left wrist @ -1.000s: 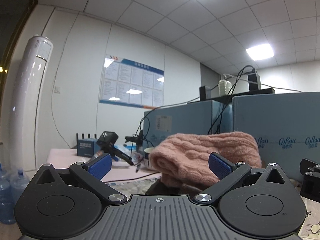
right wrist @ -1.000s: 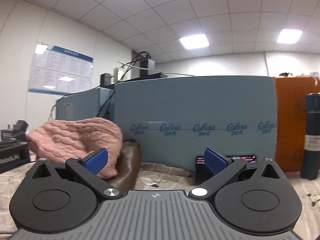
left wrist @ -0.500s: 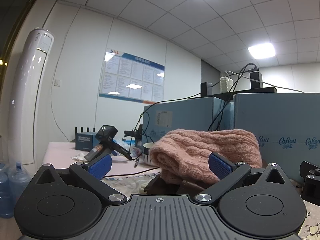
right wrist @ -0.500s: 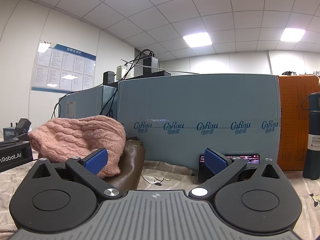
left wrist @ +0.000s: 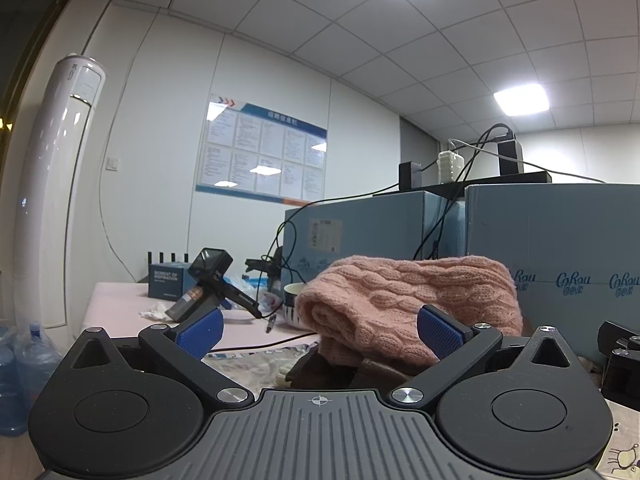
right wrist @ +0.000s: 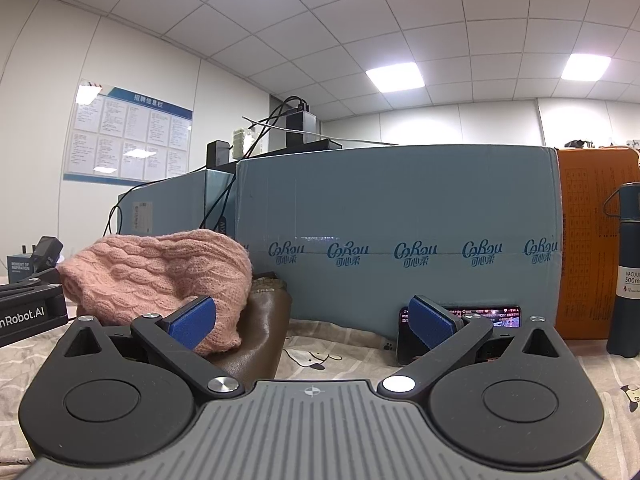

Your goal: Fold clothes

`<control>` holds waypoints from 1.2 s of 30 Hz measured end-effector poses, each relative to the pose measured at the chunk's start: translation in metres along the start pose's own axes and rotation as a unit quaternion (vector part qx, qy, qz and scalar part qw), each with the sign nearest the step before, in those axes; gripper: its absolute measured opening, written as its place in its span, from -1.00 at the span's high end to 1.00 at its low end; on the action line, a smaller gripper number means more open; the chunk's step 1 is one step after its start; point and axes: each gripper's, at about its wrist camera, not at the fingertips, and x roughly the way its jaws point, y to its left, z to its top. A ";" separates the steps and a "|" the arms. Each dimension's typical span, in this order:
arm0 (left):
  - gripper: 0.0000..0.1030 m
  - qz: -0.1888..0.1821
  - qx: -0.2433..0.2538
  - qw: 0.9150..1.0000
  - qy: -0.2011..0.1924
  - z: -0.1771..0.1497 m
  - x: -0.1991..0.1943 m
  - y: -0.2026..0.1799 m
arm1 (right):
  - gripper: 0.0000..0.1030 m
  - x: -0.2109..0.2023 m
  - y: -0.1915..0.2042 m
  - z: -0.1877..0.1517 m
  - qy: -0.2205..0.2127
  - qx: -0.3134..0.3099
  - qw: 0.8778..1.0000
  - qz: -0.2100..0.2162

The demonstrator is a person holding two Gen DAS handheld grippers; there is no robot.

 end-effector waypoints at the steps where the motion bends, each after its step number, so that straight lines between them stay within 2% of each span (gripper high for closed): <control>1: -1.00 0.000 0.000 1.000 0.001 0.000 0.000 0.000 | -1.00 0.000 0.000 0.000 0.000 0.000 1.000 0.000; 36: -1.00 -0.007 -0.007 1.000 0.002 0.000 0.002 0.003 | -1.00 0.001 -0.001 -0.001 0.003 0.002 1.000 -0.001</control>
